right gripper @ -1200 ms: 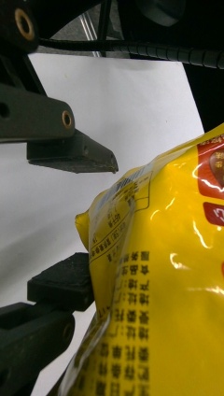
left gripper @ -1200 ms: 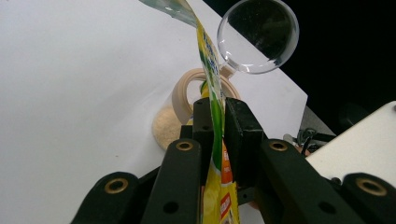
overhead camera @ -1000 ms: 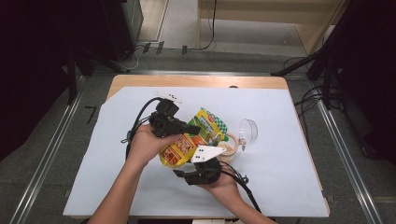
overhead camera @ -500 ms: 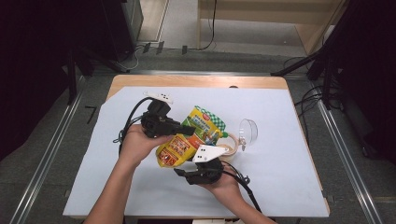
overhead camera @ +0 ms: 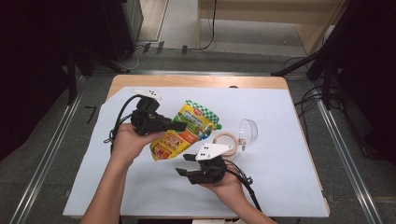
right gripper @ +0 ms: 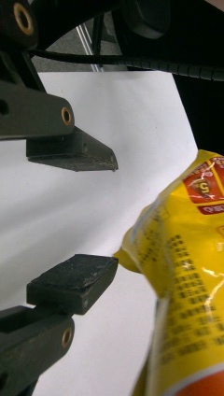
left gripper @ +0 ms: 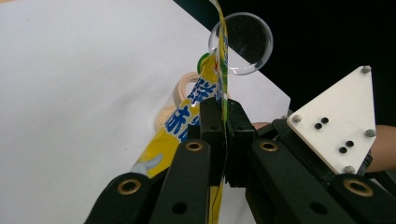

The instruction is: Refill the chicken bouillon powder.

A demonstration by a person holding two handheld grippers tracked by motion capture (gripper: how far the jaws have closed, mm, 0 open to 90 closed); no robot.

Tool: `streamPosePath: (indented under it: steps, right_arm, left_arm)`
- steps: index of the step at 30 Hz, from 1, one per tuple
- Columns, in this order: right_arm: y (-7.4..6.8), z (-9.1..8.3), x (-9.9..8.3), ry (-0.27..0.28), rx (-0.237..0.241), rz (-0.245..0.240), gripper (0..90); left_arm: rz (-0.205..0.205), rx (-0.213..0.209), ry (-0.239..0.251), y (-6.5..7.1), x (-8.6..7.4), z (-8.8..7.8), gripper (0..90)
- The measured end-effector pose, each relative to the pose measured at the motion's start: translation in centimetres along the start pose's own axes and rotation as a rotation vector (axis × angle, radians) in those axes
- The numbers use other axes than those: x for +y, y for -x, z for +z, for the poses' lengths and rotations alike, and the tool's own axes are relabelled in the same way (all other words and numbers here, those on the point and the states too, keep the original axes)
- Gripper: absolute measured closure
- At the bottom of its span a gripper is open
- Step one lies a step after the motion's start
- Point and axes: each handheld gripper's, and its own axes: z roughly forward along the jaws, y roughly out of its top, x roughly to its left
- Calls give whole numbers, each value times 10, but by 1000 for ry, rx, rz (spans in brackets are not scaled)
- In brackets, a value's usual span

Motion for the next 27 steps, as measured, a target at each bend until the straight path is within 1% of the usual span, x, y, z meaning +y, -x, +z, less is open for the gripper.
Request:
streamPosePath:
  steps: [7, 10, 13, 15, 18, 22, 27]
  right_arm:
    - [-1, -5, -1, -3, 19, 10, 468]
    - [-2, -8, -3, -2, 31, 12, 480]
    - [-3, -12, -5, -3, 29, 8, 484]
    - [-4, -15, -6, -2, 31, 13, 483]
    - [-4, -20, -9, -4, 28, 14, 480]
    - [-5, -27, -13, -13, 19, 12, 475]
    - [-7, -33, -19, -16, 18, 22, 468]
  left_arm:
    - [-13, 21, 33, -6, -3, -10, 891]
    - [-23, 32, 45, -9, -4, -13, 891]
    - [-46, 52, 78, -15, -7, -17, 891]
    - [-61, 65, 98, -21, -9, -19, 891]
    - [-81, 87, 120, -28, -12, -21, 892]
    - [-104, 115, 131, -38, -16, -23, 891]
    - [-123, 151, 144, -50, -21, -20, 891]
